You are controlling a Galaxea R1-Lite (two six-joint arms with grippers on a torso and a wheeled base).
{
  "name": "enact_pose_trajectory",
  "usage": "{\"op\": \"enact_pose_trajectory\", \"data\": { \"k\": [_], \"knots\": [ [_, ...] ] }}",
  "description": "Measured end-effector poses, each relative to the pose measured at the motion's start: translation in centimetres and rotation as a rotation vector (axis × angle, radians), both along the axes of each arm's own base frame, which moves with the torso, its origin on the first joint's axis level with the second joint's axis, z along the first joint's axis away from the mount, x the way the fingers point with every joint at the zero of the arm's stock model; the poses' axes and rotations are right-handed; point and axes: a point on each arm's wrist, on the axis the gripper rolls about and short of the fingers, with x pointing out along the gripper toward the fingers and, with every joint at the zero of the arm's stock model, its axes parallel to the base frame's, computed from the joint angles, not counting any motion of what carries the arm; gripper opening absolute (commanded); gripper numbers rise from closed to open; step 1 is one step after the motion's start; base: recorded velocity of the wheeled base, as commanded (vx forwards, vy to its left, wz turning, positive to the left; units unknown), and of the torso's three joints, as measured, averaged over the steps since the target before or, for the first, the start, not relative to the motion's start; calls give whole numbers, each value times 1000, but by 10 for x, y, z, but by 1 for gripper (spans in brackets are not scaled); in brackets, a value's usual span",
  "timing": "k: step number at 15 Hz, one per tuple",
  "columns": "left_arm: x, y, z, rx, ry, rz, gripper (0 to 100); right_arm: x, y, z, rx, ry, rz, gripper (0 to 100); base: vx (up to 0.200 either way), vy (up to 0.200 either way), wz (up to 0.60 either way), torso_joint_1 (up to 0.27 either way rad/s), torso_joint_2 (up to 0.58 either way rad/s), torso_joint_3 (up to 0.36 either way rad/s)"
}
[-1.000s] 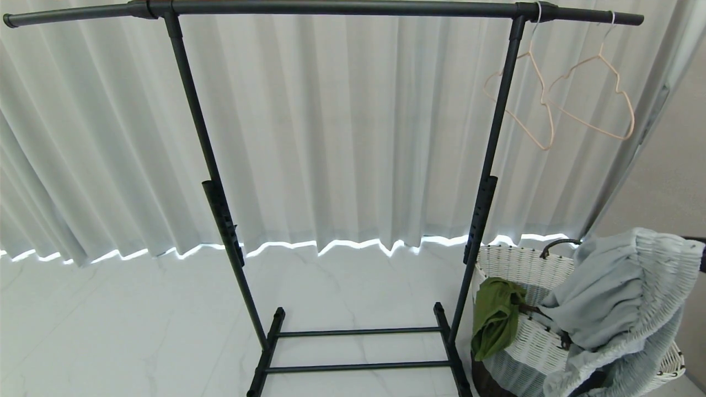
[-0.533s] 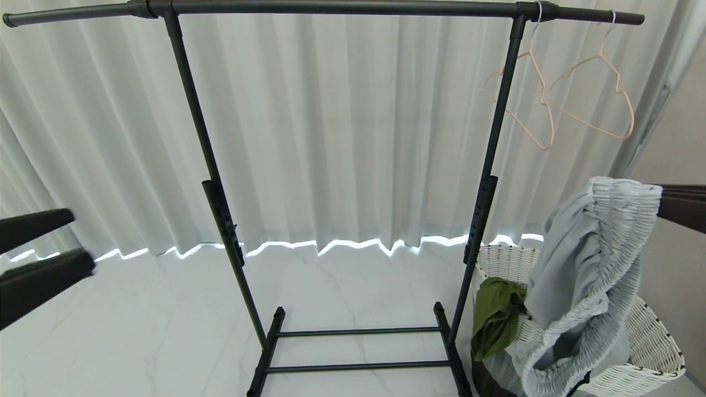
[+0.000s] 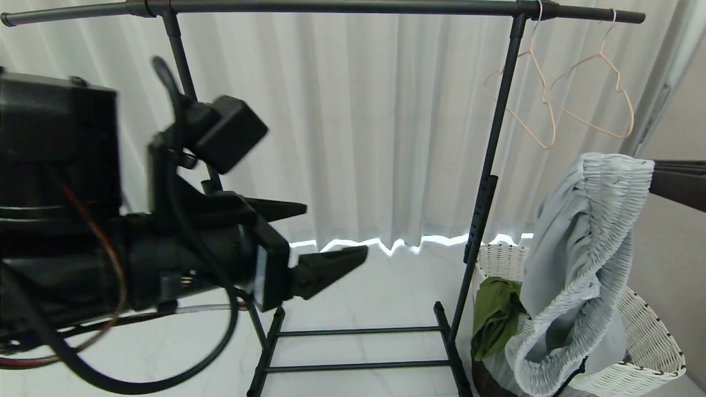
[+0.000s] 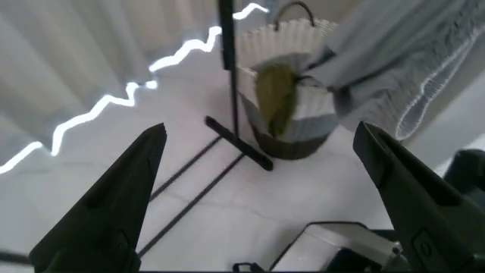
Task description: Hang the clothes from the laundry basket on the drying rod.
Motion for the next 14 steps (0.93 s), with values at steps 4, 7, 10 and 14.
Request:
{"op": "enact_pose_trajectory", "data": {
  "k": [4,7,10,14],
  "knots": [
    [1,-56,-40,49,102,-120,100,-5,6,3,70,42,50,0,0,0,0,0,0,0],
    [-6,-89,-56,3,126,-189,100,-9,11,6,85,27,93,0,0,0,0,0,0,0],
    [-6,-113,-74,-11,127,-227,100,-12,12,5,97,39,114,0,0,0,0,0,0,0],
    [4,-133,-94,-24,118,-238,100,-17,10,6,116,50,122,0,0,0,0,0,0,0]
  ]
}}
